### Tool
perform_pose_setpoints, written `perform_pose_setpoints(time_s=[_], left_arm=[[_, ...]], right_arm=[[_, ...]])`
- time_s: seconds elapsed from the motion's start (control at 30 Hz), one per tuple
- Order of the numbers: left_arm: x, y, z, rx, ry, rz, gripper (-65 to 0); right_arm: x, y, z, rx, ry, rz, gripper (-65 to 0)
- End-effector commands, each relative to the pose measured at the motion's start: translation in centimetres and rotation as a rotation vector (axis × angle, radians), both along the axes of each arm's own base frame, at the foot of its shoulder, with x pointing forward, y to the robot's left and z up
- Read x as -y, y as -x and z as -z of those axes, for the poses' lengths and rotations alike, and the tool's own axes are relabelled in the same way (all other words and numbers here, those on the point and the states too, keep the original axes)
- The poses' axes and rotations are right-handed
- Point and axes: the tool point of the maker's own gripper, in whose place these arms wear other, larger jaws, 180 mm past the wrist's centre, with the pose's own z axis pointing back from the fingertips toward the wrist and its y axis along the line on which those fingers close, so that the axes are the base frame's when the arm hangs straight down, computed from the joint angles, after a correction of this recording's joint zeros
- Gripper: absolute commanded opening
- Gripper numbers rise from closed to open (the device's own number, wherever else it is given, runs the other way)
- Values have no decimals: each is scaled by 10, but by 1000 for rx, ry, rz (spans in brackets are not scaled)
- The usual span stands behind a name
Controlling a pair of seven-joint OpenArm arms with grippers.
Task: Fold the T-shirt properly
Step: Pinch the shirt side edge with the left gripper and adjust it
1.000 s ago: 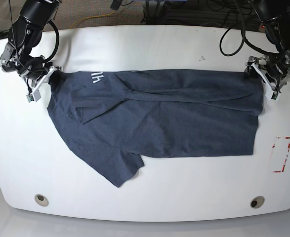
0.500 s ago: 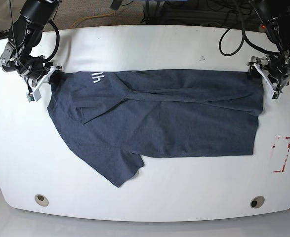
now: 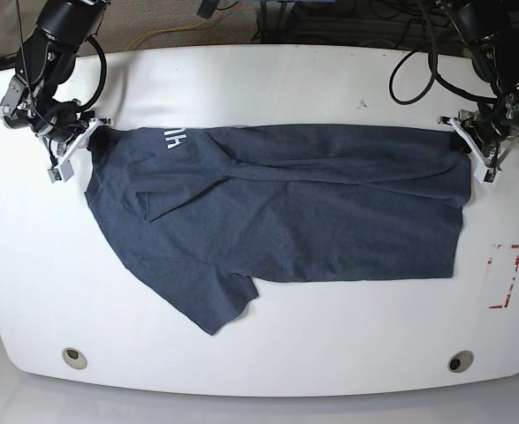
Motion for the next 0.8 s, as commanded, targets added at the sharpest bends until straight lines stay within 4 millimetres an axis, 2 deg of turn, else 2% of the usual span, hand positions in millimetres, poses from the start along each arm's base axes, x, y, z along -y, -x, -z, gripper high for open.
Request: perform_pose_setpoints(time_s=[0.0,0.2,0.33,0.53,0.6,0.77], left_arm=[[-6,-11,-21,60,-36,9,-586],[4,-28,-67,198,-113,45,-587],[2,-31,-95,276,-158,31,-587],[4,-38,-111,321,-183,41,-587],[2,-45,-116,339,-181,35,-587],[-16,-54,-110,298,-233,-7,-582]], right_arm=[[5,-2,-5,6,22,-6,-650],[5,-2,-5,6,22,-6,-650],[5,-2,-5,6,22,-6,-650],[5,-2,-5,6,22,-6,-650],[5,-1,-5,4,22,-6,-650],[5,-1,-5,4,22,-6,-650]])
